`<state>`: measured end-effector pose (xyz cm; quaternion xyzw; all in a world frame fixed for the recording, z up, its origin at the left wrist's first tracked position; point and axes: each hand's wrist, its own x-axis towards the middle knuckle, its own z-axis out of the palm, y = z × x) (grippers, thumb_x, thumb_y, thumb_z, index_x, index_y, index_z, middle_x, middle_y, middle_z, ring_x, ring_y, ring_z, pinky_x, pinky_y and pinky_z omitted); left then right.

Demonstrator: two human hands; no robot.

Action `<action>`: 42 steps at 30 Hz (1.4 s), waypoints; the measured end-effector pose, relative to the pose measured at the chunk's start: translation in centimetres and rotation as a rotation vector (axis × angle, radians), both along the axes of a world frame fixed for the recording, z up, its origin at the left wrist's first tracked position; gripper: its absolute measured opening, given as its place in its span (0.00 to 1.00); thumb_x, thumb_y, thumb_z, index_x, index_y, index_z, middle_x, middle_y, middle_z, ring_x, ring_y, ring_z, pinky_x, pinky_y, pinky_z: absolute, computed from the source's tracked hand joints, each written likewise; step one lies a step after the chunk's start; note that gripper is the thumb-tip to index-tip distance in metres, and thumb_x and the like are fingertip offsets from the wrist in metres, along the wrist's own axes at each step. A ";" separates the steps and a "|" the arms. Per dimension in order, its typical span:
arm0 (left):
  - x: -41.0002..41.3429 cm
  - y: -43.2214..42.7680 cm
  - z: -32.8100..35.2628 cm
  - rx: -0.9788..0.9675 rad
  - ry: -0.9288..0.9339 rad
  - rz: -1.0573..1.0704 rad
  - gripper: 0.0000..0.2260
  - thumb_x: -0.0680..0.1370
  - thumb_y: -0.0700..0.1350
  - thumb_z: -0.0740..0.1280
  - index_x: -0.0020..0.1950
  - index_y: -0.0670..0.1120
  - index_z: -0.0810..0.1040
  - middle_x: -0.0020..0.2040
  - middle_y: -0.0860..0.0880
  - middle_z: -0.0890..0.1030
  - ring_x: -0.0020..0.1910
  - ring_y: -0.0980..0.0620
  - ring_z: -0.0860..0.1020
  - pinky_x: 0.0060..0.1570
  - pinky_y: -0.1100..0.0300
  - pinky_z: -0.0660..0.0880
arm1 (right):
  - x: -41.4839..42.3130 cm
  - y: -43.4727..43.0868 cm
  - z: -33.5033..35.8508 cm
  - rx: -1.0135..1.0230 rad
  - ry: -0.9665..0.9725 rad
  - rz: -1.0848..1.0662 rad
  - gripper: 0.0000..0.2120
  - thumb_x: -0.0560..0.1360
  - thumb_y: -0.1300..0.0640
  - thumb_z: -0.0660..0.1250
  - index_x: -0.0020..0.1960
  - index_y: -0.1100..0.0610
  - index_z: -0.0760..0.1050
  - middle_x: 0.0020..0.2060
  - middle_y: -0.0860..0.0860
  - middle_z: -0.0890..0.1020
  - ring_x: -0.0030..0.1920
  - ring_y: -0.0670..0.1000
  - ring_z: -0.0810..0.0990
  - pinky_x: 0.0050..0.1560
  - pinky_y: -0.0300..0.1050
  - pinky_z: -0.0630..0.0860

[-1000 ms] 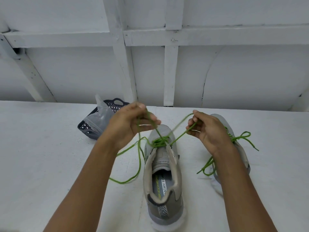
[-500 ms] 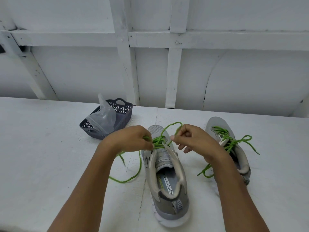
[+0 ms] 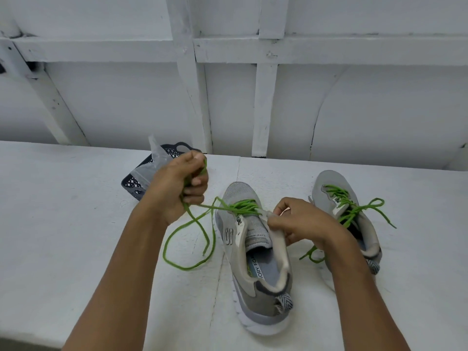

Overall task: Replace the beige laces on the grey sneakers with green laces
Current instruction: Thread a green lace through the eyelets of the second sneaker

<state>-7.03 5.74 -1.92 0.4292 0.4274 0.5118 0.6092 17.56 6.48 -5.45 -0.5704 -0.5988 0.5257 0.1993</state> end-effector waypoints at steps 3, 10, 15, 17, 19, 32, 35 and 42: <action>0.2 0.3 -1.1 0.013 0.638 -0.120 0.09 0.80 0.49 0.67 0.43 0.46 0.74 0.29 0.52 0.71 0.25 0.55 0.61 0.23 0.63 0.58 | -0.4 0.0 -0.3 0.065 -0.053 -0.042 0.05 0.71 0.61 0.69 0.44 0.61 0.74 0.35 0.54 0.80 0.33 0.51 0.80 0.33 0.45 0.81; 1.8 0.4 -1.8 0.119 0.984 -0.390 0.06 0.79 0.49 0.70 0.45 0.50 0.85 0.37 0.55 0.83 0.34 0.60 0.77 0.38 0.65 0.71 | 0.1 -0.1 -0.5 0.291 -0.221 -0.106 0.08 0.71 0.57 0.66 0.36 0.58 0.69 0.31 0.51 0.73 0.31 0.50 0.72 0.33 0.45 0.74; 2.3 0.3 -1.9 0.109 1.021 -0.429 0.12 0.80 0.49 0.68 0.41 0.42 0.82 0.32 0.52 0.79 0.31 0.55 0.69 0.37 0.59 0.66 | 0.9 -0.8 -0.1 0.367 -0.226 -0.146 0.11 0.73 0.57 0.65 0.37 0.57 0.65 0.31 0.51 0.70 0.24 0.45 0.73 0.26 0.38 0.71; 2.1 0.2 -1.5 0.093 0.975 -0.408 0.15 0.79 0.53 0.68 0.38 0.44 0.81 0.33 0.51 0.80 0.34 0.53 0.70 0.40 0.56 0.68 | 1.1 -0.9 0.0 0.241 -0.196 -0.097 0.10 0.73 0.57 0.66 0.38 0.57 0.65 0.30 0.53 0.75 0.27 0.48 0.82 0.35 0.49 0.80; 1.8 0.1 -0.8 0.141 0.921 -0.386 0.17 0.77 0.57 0.69 0.37 0.46 0.82 0.36 0.46 0.81 0.38 0.54 0.74 0.46 0.55 0.71 | 1.3 -0.9 0.3 0.097 -0.118 -0.037 0.10 0.73 0.59 0.68 0.38 0.59 0.67 0.27 0.53 0.77 0.30 0.55 0.84 0.41 0.57 0.83; 0.2 2.4 -3.4 0.195 1.258 -0.212 0.10 0.80 0.44 0.67 0.60 0.54 0.78 0.52 0.56 0.80 0.51 0.53 0.79 0.51 0.58 0.76 | -0.5 0.1 0.1 0.169 -0.013 -0.007 0.09 0.71 0.58 0.73 0.48 0.58 0.77 0.39 0.54 0.78 0.40 0.52 0.81 0.37 0.51 0.83; 0.5 3.0 -5.6 0.271 1.398 -0.257 0.21 0.77 0.46 0.71 0.70 0.57 0.73 0.68 0.49 0.71 0.68 0.47 0.67 0.67 0.51 0.67 | -0.5 0.4 -0.1 0.150 0.003 -0.017 0.07 0.71 0.60 0.72 0.47 0.59 0.77 0.39 0.55 0.78 0.39 0.51 0.80 0.35 0.46 0.81; 0.7 3.2 -5.3 0.386 1.235 -0.192 0.03 0.80 0.47 0.66 0.50 0.54 0.79 0.51 0.54 0.82 0.53 0.53 0.78 0.55 0.50 0.75 | -0.7 0.9 -0.2 0.374 -0.072 -0.040 0.01 0.74 0.53 0.70 0.43 0.49 0.79 0.41 0.46 0.81 0.38 0.45 0.76 0.42 0.46 0.77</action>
